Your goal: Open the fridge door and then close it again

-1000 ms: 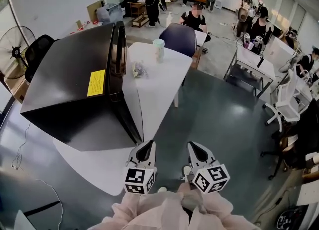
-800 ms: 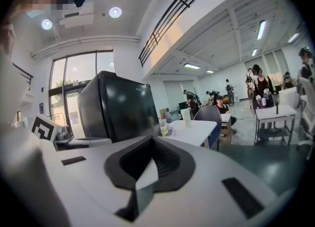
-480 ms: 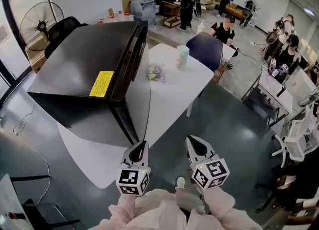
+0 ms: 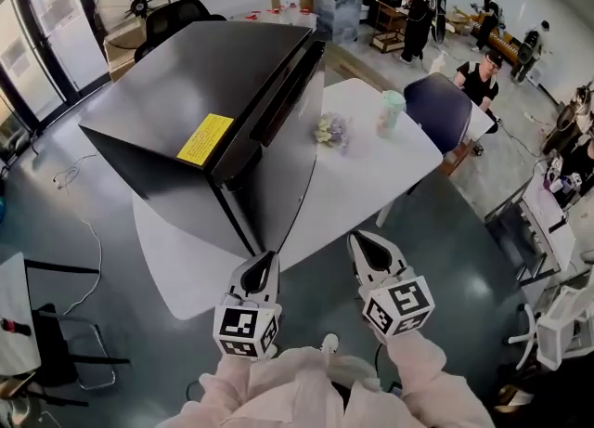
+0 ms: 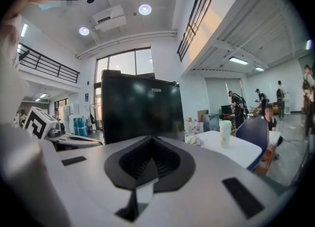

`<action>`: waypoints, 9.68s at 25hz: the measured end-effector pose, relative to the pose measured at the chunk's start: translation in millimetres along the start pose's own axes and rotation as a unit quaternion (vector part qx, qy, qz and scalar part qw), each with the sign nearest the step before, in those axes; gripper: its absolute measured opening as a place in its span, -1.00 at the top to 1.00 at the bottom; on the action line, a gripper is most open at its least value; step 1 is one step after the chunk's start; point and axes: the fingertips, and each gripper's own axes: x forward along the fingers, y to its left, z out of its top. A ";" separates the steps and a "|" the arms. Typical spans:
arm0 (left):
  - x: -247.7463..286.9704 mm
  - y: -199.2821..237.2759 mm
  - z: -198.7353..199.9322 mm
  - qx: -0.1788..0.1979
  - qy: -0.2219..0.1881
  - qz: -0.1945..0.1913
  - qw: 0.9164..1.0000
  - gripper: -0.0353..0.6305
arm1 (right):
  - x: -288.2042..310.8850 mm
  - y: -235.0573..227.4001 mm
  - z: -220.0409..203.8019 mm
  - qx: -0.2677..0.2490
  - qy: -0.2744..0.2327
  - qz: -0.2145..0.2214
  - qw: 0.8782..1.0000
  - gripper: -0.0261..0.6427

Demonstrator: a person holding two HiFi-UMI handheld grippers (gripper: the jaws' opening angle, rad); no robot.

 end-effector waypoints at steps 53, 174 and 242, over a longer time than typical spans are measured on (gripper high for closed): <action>-92.5 43.3 113.6 0.028 -0.071 0.127 0.989 0.86 | 100.3 129.9 161.9 -0.712 0.045 0.303 0.632 0.60; -21.6 -215.5 64.4 0.013 -0.052 0.190 0.980 0.86 | -28.6 -96.7 153.0 -0.786 0.001 0.289 0.547 0.64; 189.9 -167.2 90.9 -0.012 -0.077 0.163 0.984 0.86 | 4.8 -267.8 165.7 -0.819 -0.022 0.320 0.476 0.71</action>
